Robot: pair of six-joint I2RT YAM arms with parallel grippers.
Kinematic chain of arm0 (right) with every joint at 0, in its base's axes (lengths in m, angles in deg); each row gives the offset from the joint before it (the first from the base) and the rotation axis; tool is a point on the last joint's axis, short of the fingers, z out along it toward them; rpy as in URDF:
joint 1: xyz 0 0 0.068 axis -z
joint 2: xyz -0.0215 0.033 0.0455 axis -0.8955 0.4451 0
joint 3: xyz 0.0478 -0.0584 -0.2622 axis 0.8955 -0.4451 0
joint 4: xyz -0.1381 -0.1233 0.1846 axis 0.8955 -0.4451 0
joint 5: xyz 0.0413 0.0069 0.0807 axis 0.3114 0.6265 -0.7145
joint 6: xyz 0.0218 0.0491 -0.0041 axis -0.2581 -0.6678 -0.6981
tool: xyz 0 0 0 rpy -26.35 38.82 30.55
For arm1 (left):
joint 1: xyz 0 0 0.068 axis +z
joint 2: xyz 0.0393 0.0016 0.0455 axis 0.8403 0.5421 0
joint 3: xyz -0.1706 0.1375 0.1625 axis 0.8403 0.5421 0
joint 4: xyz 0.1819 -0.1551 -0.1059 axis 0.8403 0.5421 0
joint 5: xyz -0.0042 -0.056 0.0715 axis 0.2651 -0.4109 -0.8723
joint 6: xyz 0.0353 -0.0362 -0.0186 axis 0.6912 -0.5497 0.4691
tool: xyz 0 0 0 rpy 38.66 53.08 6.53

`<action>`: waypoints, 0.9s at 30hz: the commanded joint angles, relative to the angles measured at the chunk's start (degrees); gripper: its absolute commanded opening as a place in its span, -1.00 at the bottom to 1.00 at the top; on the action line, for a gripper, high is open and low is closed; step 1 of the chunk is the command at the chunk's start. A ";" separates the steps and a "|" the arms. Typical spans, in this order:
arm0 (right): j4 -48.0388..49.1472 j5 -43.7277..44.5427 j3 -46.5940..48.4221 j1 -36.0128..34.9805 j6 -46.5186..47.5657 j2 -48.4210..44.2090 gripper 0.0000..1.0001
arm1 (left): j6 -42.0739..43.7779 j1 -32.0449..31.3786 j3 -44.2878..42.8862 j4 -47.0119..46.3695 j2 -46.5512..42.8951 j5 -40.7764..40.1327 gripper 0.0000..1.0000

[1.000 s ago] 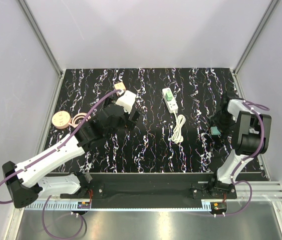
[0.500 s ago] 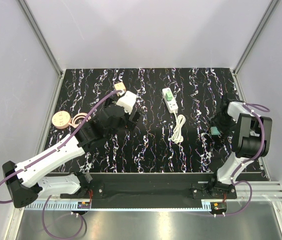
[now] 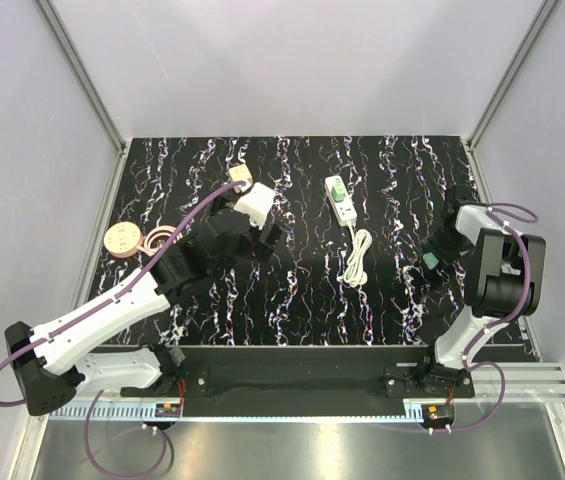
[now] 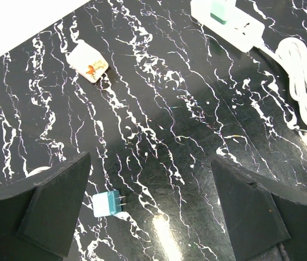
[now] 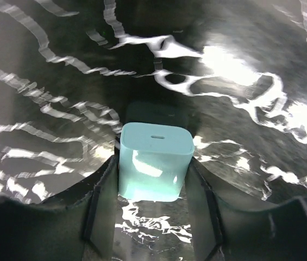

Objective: Insert the plug

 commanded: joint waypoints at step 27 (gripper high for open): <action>32.13 -31.67 -11.92 -31.75 -21.84 -40.70 -1.00 | -15.77 -0.12 3.48 -22.44 -6.33 17.92 0.66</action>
